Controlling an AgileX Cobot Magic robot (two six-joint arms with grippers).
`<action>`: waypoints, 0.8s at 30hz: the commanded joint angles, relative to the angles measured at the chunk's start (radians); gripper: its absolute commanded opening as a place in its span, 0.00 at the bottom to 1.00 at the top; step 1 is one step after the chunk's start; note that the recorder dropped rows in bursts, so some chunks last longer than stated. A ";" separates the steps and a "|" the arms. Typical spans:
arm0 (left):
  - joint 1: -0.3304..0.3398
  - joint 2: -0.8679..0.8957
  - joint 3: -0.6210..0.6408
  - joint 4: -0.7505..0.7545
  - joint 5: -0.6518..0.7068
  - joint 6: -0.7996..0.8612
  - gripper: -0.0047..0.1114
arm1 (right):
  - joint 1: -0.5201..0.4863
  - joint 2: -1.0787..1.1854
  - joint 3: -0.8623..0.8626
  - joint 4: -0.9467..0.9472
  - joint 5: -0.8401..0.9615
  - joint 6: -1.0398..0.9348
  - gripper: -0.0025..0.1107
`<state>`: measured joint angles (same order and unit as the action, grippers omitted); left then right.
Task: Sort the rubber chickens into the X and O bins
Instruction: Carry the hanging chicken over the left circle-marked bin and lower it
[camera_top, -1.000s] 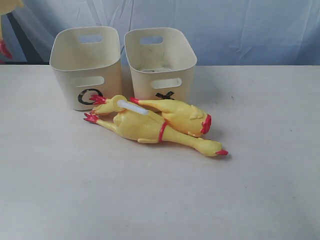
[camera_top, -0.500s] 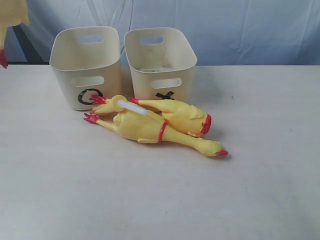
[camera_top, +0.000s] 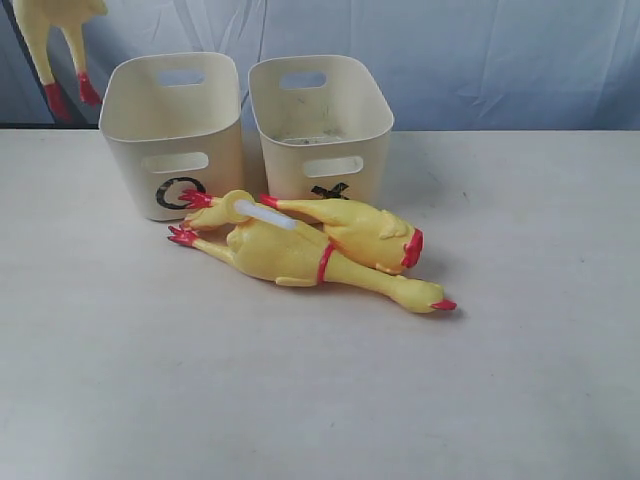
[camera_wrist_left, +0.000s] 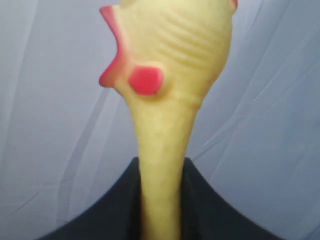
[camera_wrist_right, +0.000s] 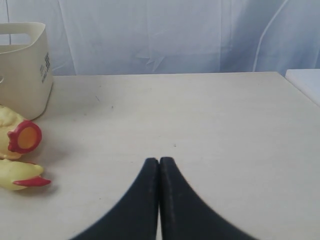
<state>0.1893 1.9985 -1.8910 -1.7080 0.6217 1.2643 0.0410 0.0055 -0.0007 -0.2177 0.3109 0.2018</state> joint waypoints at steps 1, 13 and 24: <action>0.004 0.029 -0.030 -0.036 0.023 0.013 0.04 | 0.001 -0.005 0.001 0.003 -0.006 -0.001 0.01; 0.004 0.073 -0.162 -0.036 0.006 -0.045 0.04 | 0.001 -0.005 0.001 0.003 -0.006 -0.001 0.01; -0.063 0.159 -0.207 -0.036 -0.008 -0.078 0.04 | 0.001 -0.005 0.001 0.003 -0.006 -0.001 0.01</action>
<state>0.1449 2.1381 -2.0714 -1.7248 0.6214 1.1905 0.0410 0.0055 -0.0007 -0.2134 0.3109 0.2018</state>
